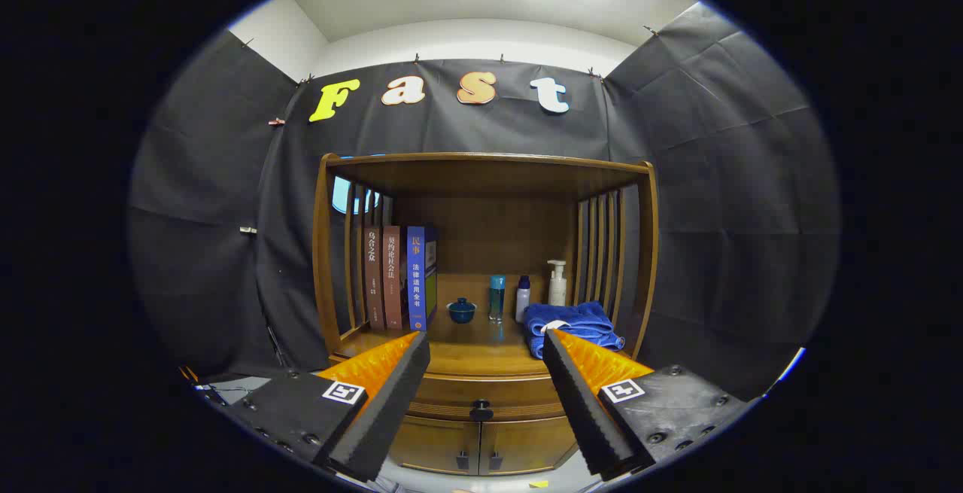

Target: Pull open the drawer, take out the items inside it, and place them on the countertop above the cabinet.

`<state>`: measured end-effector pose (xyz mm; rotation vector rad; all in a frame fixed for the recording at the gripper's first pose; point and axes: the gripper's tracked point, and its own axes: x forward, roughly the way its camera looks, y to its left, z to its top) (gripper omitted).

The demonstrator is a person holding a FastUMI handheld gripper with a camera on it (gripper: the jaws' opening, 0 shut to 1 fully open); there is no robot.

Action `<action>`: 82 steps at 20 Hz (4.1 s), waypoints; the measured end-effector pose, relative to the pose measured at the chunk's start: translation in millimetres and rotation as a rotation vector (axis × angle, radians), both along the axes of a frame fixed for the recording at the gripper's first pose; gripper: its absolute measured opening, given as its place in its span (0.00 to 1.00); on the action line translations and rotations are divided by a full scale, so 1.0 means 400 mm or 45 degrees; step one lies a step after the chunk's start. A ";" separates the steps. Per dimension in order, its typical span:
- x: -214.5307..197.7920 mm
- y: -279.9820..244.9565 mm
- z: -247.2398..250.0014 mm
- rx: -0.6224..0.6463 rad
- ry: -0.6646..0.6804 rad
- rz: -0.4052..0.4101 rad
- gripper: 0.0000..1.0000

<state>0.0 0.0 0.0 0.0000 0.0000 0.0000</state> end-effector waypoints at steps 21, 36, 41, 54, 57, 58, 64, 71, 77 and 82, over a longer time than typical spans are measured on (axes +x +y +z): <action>-0.002 0.011 -0.009 -0.006 0.009 0.013 0.99; 0.182 -0.003 -0.348 0.071 0.269 0.015 0.99; 0.257 -0.010 -0.499 0.074 0.381 0.008 0.99; 0.327 0.019 -0.674 0.047 0.531 0.028 0.65; 0.329 0.020 -0.662 0.068 0.536 0.026 0.39; 0.333 0.021 -0.672 0.066 0.537 0.029 0.35; 0.331 0.020 -0.674 0.034 0.542 0.027 0.35; 0.280 0.023 -0.674 -0.013 0.613 0.047 0.35; 0.166 0.017 -0.666 -0.003 0.682 0.062 0.35; 0.063 0.011 -0.657 0.018 0.729 0.071 0.35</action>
